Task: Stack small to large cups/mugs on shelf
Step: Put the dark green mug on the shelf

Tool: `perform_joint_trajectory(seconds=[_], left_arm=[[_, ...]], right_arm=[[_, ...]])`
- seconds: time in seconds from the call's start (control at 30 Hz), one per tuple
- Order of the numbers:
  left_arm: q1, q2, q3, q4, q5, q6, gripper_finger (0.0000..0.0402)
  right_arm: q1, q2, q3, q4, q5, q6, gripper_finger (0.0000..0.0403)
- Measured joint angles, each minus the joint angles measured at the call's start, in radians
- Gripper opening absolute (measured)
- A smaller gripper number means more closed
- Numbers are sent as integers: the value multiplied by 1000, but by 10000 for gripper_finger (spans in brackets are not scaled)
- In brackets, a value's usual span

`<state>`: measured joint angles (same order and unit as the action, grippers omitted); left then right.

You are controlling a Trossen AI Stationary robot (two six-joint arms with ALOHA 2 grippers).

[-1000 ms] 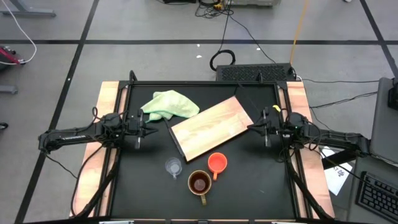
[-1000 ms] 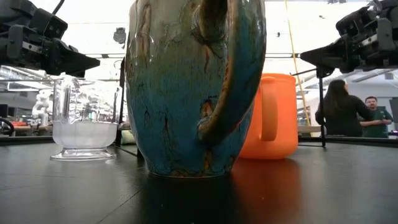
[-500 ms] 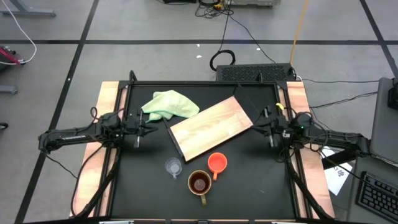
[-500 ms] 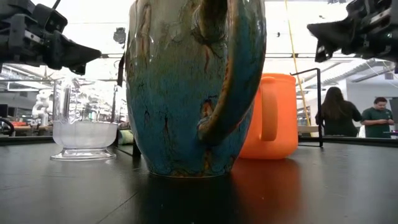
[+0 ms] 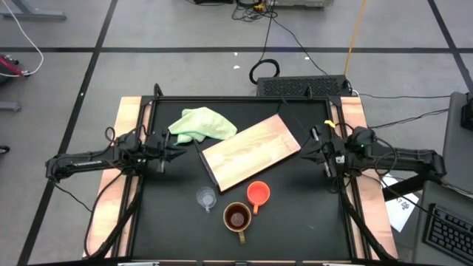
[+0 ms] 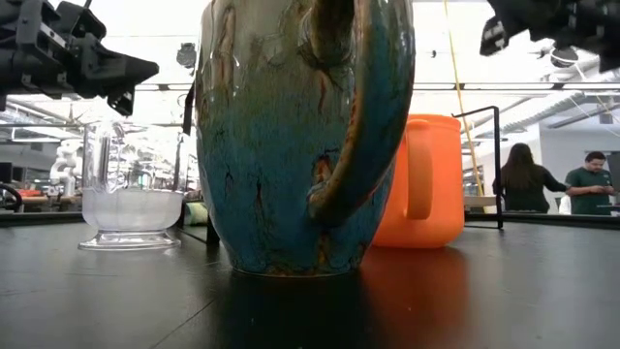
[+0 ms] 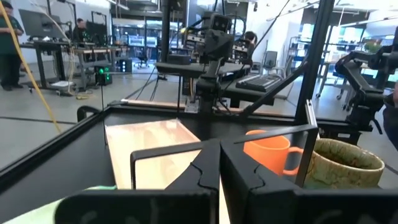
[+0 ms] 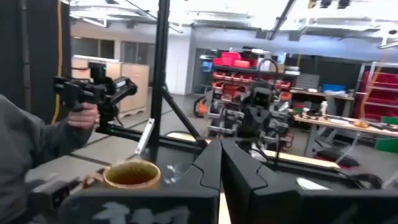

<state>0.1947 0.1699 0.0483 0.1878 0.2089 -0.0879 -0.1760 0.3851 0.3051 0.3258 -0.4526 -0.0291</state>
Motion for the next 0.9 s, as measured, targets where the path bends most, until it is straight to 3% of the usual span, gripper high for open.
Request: perform_joint_trajectory(seconds=[0.43, 0.57, 0.7, 0.9], left_arm=[[0, 0, 0, 27, 0, 0, 12], [0, 0, 0, 27, 0, 4, 12], [0, 0, 0, 26, 0, 4, 12], [0, 0, 0, 26, 0, 4, 12]], right_arm=[[173, 363, 267, -84, 8, -51, 0], [236, 474, 378, -162, 72, -90, 10], [282, 592, 502, -282, 158, -106, 49], [320, 761, 658, -338, 194, -26, 150]])
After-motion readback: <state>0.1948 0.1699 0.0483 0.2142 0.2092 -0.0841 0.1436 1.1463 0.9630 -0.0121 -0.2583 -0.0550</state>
